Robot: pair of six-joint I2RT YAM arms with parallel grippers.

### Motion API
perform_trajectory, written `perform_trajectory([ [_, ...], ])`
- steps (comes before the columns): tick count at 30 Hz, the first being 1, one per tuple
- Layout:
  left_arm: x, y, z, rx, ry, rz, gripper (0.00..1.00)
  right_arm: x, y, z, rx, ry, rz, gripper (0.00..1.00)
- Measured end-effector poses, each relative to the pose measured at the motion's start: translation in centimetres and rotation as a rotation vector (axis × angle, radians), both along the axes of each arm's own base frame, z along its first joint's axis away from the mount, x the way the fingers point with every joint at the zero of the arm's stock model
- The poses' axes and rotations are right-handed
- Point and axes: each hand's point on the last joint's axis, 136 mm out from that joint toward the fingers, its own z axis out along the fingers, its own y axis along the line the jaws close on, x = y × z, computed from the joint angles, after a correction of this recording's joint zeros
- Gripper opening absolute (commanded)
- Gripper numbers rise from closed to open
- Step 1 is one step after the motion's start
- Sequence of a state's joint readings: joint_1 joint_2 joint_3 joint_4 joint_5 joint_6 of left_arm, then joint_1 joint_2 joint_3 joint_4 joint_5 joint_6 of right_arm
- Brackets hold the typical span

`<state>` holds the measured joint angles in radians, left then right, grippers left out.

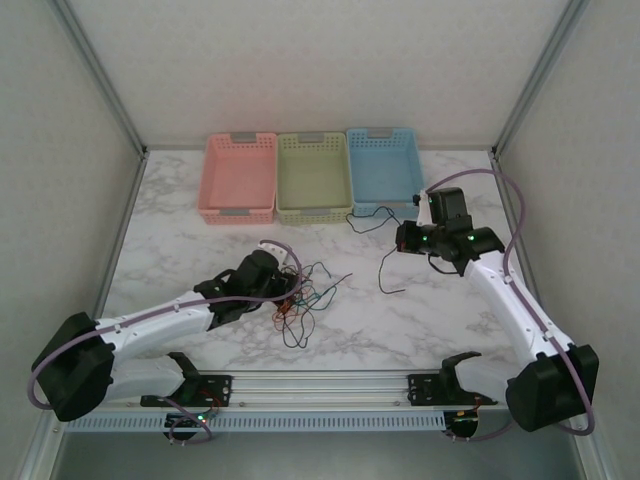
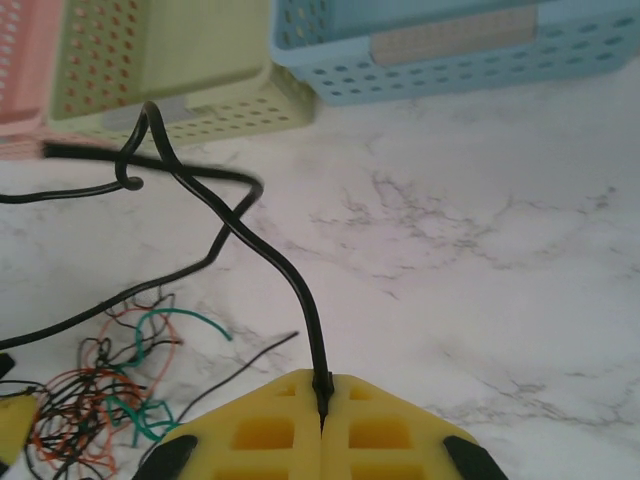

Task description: Untangle the cables

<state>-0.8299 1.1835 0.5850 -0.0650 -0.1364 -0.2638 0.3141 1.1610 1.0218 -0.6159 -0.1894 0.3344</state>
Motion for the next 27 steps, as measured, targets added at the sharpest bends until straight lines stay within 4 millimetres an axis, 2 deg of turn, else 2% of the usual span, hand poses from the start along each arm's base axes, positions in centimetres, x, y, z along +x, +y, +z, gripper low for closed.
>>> perform_trajectory([
  [1,-0.1,-0.1,0.1,-0.006,0.001,-0.003,0.65,0.0,0.2,0.4,0.013,-0.012,0.005,0.00],
  [5,-0.8,-0.8,1.6,-0.058,0.012,-0.043,0.66,0.1,0.7,1.2,0.054,-0.034,0.014,0.00],
  [10,-1.2,-3.0,6.7,-0.190,-0.024,-0.127,0.66,0.1,1.3,1.6,0.104,-0.023,0.009,0.00],
  [13,-1.3,-3.8,9.8,-0.265,-0.061,-0.157,0.71,0.0,1.9,1.9,0.145,-0.010,0.003,0.00],
  [18,-0.1,-5.7,13.6,-0.357,-0.085,-0.158,0.70,-0.3,3.3,2.3,0.220,0.024,-0.011,0.00],
  [22,1.5,-7.4,15.0,-0.421,-0.090,-0.134,0.70,-0.8,4.9,1.6,0.255,0.086,-0.010,0.00],
  [27,3.7,-9.3,14.6,-0.439,-0.063,-0.091,0.69,-1.6,7.1,0.9,0.259,0.141,0.023,0.00],
])
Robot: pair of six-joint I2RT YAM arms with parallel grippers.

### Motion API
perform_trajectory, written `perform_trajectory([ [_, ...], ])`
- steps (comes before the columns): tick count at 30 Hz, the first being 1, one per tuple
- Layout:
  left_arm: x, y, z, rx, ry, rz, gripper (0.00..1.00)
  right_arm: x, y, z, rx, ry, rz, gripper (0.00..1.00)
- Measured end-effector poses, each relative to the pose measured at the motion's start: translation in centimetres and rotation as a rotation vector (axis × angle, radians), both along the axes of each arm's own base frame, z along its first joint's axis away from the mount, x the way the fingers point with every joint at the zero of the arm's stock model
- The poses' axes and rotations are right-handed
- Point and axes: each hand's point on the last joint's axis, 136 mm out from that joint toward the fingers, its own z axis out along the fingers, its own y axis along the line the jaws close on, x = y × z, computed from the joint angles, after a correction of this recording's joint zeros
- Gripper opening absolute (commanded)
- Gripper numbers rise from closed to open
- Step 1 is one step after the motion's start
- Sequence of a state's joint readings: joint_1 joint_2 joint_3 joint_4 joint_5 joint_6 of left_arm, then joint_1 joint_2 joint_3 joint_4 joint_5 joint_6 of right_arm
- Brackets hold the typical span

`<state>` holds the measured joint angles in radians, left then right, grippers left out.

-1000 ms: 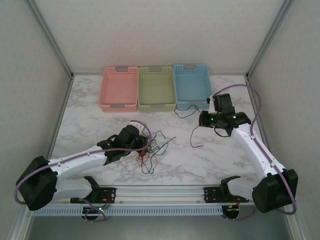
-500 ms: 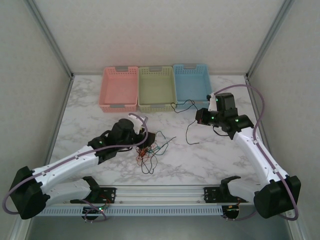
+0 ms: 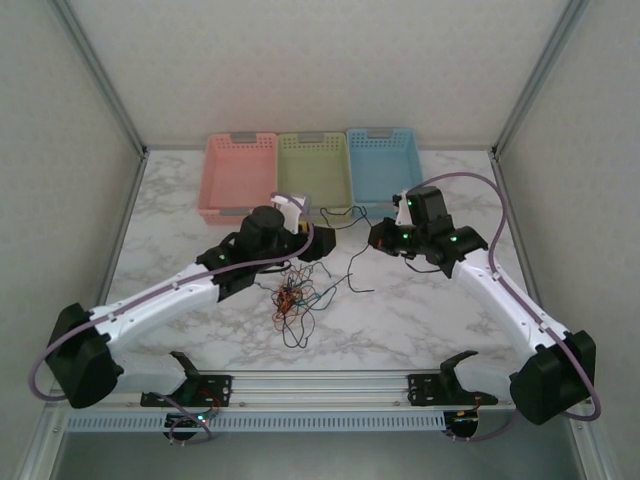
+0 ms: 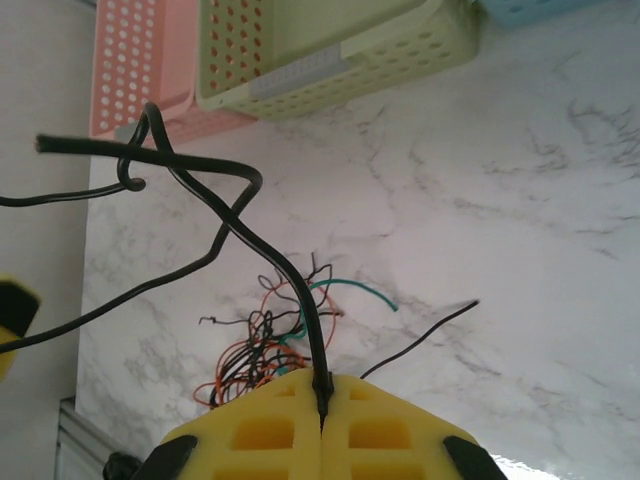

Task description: Untangle the cables

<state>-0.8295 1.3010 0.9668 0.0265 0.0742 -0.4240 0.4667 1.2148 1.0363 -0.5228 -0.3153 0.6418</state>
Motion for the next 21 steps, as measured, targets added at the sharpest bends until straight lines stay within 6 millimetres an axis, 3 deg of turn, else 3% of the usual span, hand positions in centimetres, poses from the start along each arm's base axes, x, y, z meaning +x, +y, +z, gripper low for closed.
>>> perform_trajectory([
  [5,1.0,-1.1,-0.2,-0.019,0.019,0.013,0.68,-0.5,1.1,0.3,0.011,0.005,0.019,0.00],
  [10,1.8,-1.8,0.2,-0.042,0.041,0.033,0.55,-0.5,1.4,0.4,0.011,0.009,0.021,0.00],
  [15,2.0,-1.9,0.4,-0.049,0.045,0.040,0.22,-0.3,1.5,0.6,0.003,0.010,0.019,0.00],
  [21,2.2,-1.6,0.2,-0.040,0.049,0.057,0.00,0.0,1.0,1.0,-0.027,-0.008,0.002,0.00],
])
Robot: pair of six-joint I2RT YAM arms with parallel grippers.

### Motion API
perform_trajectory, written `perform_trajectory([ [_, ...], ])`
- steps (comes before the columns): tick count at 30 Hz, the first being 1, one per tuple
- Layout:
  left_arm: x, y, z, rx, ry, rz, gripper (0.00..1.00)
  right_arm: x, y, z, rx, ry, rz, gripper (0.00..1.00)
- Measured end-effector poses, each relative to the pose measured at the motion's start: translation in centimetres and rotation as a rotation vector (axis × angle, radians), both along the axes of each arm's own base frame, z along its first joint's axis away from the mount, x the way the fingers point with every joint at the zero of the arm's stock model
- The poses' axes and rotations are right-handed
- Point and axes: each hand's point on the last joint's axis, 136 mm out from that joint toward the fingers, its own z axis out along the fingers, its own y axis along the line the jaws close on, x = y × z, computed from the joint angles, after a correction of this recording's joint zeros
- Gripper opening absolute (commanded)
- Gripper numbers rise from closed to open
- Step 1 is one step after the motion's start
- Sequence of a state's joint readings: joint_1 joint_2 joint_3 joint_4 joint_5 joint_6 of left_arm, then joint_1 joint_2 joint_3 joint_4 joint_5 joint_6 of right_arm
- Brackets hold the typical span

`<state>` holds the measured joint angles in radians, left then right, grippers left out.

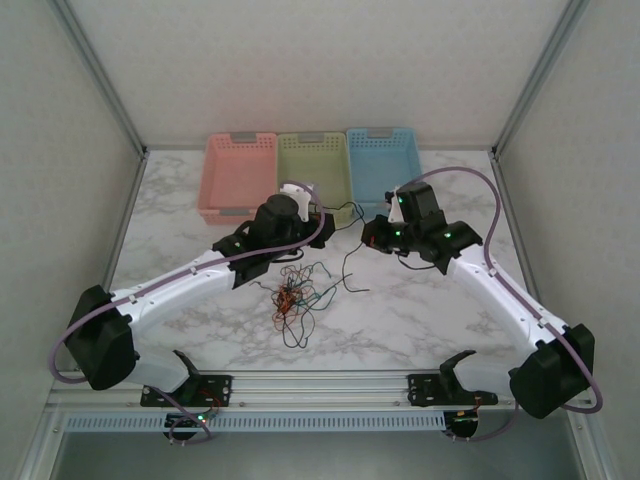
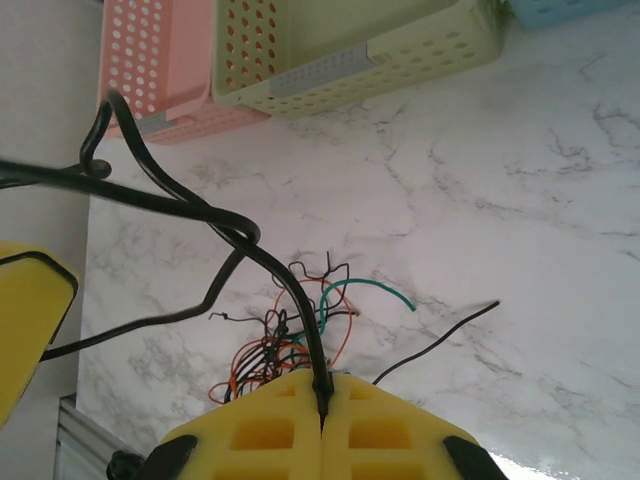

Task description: Untangle the cables

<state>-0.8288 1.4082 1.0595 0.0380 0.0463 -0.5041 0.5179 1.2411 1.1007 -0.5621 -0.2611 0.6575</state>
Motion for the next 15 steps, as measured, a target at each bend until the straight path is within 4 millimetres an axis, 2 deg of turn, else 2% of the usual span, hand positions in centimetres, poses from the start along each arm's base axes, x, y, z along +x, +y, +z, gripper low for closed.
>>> perform_trajectory([
  [6,-0.5,0.1,-0.6,0.022,0.038,-0.015,0.00,0.4,-1.4,0.5,-0.125,-0.052,0.008,0.00],
  [12,-1.6,-0.5,0.8,0.049,0.053,-0.105,0.00,1.8,-4.4,2.6,-0.374,-0.205,0.025,0.00],
  [15,-3.0,-0.3,-0.8,0.117,0.093,-0.172,0.00,2.6,-5.7,3.3,-0.475,-0.272,0.029,0.00],
])
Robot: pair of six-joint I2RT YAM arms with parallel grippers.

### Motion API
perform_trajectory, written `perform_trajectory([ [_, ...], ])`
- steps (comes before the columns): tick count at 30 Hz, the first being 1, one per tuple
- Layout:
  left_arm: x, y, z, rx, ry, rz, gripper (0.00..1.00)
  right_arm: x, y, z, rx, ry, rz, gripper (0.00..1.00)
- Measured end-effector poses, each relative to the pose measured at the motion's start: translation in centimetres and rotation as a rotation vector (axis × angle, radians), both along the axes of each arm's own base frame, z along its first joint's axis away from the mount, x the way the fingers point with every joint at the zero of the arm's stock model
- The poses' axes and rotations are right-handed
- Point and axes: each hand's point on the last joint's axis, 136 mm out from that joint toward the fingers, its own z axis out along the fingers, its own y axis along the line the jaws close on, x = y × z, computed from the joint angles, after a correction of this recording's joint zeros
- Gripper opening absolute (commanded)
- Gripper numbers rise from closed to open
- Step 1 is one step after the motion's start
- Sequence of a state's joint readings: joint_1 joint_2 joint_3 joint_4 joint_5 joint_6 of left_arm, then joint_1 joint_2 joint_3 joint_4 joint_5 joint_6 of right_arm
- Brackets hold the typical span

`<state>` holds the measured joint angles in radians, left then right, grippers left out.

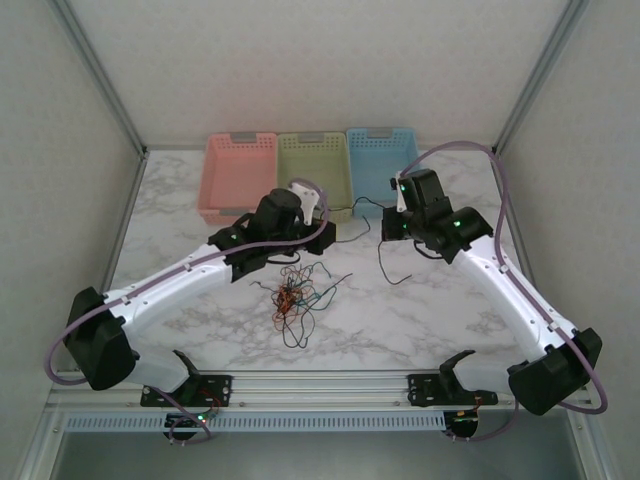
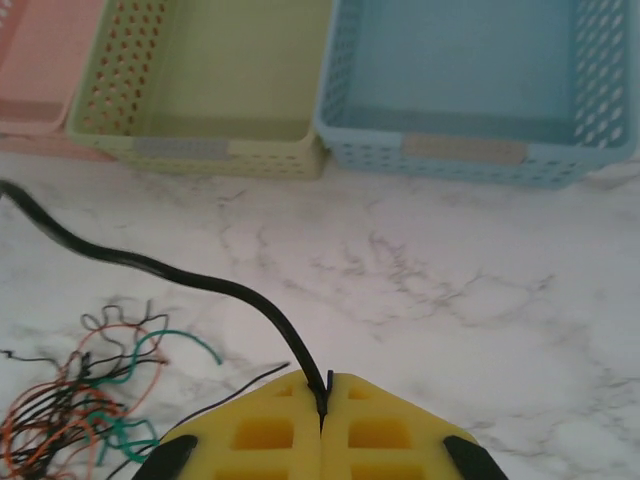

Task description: Untangle the cables

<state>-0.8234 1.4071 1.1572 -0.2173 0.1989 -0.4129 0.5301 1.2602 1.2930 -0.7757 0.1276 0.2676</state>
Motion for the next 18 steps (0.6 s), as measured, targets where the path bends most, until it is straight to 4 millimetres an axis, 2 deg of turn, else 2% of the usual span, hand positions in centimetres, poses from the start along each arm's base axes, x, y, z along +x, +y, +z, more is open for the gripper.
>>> perform_trajectory([
  [4,-1.6,0.6,-1.8,0.081,0.035,-0.078,0.00,0.3,-1.0,0.0,-0.098,-0.034,0.020,0.00],
  [8,-2.6,1.2,-1.9,0.114,0.034,-0.118,0.00,0.3,-1.2,0.0,-0.137,-0.046,0.040,0.00],
  [9,-2.7,1.3,-1.7,0.114,0.028,-0.122,0.08,0.3,-1.1,0.0,-0.139,-0.047,0.043,0.00],
  [11,-2.9,1.5,-1.2,0.112,0.014,-0.126,0.44,0.2,-1.1,-0.1,-0.138,-0.046,0.046,0.00],
  [12,-3.0,1.8,-1.1,0.116,0.014,-0.122,0.54,0.3,-1.3,0.0,-0.145,-0.050,0.035,0.00],
  [14,-3.3,2.5,-1.2,0.129,0.017,-0.109,0.63,0.7,-1.9,0.1,-0.153,-0.058,0.001,0.00],
  [18,-3.1,4.0,-1.1,0.146,0.006,-0.051,0.72,1.4,-2.7,0.1,-0.167,-0.064,-0.060,0.00],
])
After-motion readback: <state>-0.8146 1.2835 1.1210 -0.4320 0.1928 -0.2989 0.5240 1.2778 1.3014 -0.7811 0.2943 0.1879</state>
